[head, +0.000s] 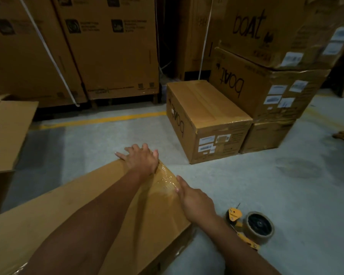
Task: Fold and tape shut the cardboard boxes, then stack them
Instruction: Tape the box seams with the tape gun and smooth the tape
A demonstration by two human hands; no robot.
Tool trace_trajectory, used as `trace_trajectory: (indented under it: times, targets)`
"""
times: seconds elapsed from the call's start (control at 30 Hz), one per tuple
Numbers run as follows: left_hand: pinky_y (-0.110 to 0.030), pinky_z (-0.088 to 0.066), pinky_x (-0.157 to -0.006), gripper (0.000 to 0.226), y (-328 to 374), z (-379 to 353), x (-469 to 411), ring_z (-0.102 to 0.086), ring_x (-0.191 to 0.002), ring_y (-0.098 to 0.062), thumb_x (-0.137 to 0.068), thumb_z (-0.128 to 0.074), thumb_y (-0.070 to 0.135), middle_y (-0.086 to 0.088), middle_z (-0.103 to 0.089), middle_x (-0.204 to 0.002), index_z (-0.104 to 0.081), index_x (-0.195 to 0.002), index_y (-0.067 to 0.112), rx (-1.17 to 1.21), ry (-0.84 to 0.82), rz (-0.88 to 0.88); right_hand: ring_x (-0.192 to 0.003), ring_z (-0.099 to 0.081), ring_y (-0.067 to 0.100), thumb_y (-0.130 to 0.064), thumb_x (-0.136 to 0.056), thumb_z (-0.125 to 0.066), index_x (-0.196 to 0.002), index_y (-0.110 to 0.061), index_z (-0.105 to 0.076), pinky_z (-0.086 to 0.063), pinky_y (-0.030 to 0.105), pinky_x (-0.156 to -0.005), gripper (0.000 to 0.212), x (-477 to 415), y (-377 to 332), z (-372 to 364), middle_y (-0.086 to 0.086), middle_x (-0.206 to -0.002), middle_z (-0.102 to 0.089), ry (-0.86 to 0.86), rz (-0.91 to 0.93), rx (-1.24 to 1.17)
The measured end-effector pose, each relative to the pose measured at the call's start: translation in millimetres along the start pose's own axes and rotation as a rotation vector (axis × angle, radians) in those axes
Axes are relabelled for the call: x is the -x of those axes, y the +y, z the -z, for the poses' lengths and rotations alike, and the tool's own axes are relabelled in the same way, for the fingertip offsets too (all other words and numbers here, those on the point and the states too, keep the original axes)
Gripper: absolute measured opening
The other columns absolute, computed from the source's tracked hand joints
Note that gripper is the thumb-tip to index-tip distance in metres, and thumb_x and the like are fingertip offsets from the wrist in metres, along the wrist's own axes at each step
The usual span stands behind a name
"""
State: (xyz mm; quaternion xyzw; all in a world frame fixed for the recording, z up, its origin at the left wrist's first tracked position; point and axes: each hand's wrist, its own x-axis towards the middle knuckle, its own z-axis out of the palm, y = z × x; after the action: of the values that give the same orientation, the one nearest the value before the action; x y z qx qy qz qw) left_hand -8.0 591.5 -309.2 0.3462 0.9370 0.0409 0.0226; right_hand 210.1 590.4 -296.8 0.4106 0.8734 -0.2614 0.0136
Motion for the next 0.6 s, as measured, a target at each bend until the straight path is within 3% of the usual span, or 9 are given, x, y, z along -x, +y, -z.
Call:
trace_trajectory:
  times: [0.13, 0.23, 0.37, 0.43, 0.47, 0.53, 0.6]
  targets:
    - [-0.068, -0.002, -0.116, 0.064, -3.2, -6.0, 19.8, 0.002, -0.153, -0.033, -0.102, -0.008, 0.055, -0.009, -0.008, -0.167, -0.022, -0.157, 0.024, 0.003, -0.005, -0.298, -0.116, -0.059, 0.029, -0.047, -0.107, -0.02, -0.133, -0.017, -0.052, -0.043, 0.039, -0.09, 0.051, 3.6, -21.3, 4.1, 0.01, -0.128, -0.063, 0.035, -0.204, 0.005]
    - [-0.061, 0.006, -0.119, 0.058, -7.3, -10.2, 34.3, 0.009, -0.154, -0.026, -0.104, -0.007, 0.052, -0.001, -0.006, -0.168, -0.027, -0.155, 0.034, 0.041, -0.055, -0.472, -0.12, -0.057, 0.03, -0.041, -0.105, -0.027, -0.133, -0.011, -0.057, -0.044, 0.039, -0.097, 0.051, -23.5, -32.1, 8.5, 0.013, -0.135, -0.059, -0.067, -0.286, -0.01]
    - [-0.054, 0.004, -0.122, 0.049, -11.6, -9.7, 45.2, -0.001, -0.154, -0.017, -0.106, -0.018, 0.049, 0.007, -0.027, -0.162, -0.045, -0.144, 0.035, 0.07, -0.068, -0.736, -0.124, -0.054, 0.03, -0.024, -0.108, -0.028, -0.14, -0.005, -0.049, -0.042, 0.035, -0.101, 0.042, -38.7, -23.5, 7.7, 0.016, -0.141, -0.054, -0.091, 0.028, -0.052]
    - [-0.05, 0.001, -0.123, 0.047, -13.7, -10.0, 44.8, -0.013, -0.152, -0.012, -0.106, -0.022, 0.046, 0.011, -0.045, -0.15, -0.053, -0.139, 0.032, 0.099, -0.067, -0.858, -0.125, -0.051, 0.02, -0.033, -0.11, -0.028, -0.148, -0.014, -0.041, -0.038, 0.031, -0.105, 0.044, -31.6, -9.0, 13.1, 0.001, -0.143, -0.05, -0.157, 0.147, -0.268]
    - [-0.048, -0.001, -0.123, 0.047, -14.6, -9.6, 43.5, -0.02, -0.149, -0.011, -0.105, -0.021, 0.047, 0.012, -0.051, -0.141, -0.056, -0.133, 0.032, 0.116, -0.068, -0.877, -0.123, -0.049, 0.015, -0.037, -0.109, -0.029, -0.149, -0.02, -0.039, -0.036, 0.028, -0.102, 0.044, -27.8, -3.1, 16.4, -0.006, -0.138, -0.048, -0.244, 0.151, -0.403]
    - [-0.046, -0.006, -0.122, 0.05, -13.6, -9.8, 40.4, -0.038, -0.136, -0.013, -0.103, -0.016, 0.051, 0.011, -0.056, -0.121, -0.059, -0.117, 0.033, 0.121, -0.028, -0.858, -0.119, -0.051, 0.013, -0.046, -0.107, -0.031, -0.145, -0.025, -0.046, -0.034, 0.026, -0.097, 0.045, -25.5, 7.8, 16.7, -0.005, -0.134, -0.052, -0.364, 0.092, -0.545]
    - [-0.046, -0.011, -0.121, 0.055, -7.4, -10.9, 41.1, -0.041, -0.131, -0.016, -0.101, -0.012, 0.055, 0.007, -0.057, -0.117, -0.061, -0.111, 0.032, 0.093, 0.01, -0.795, -0.106, -0.06, 0.018, -0.056, -0.103, -0.035, -0.124, -0.022, -0.064, -0.039, 0.028, -0.085, 0.049, -24.8, 13.9, 9.7, 0.004, -0.125, -0.065, -0.294, 0.008, -0.466]
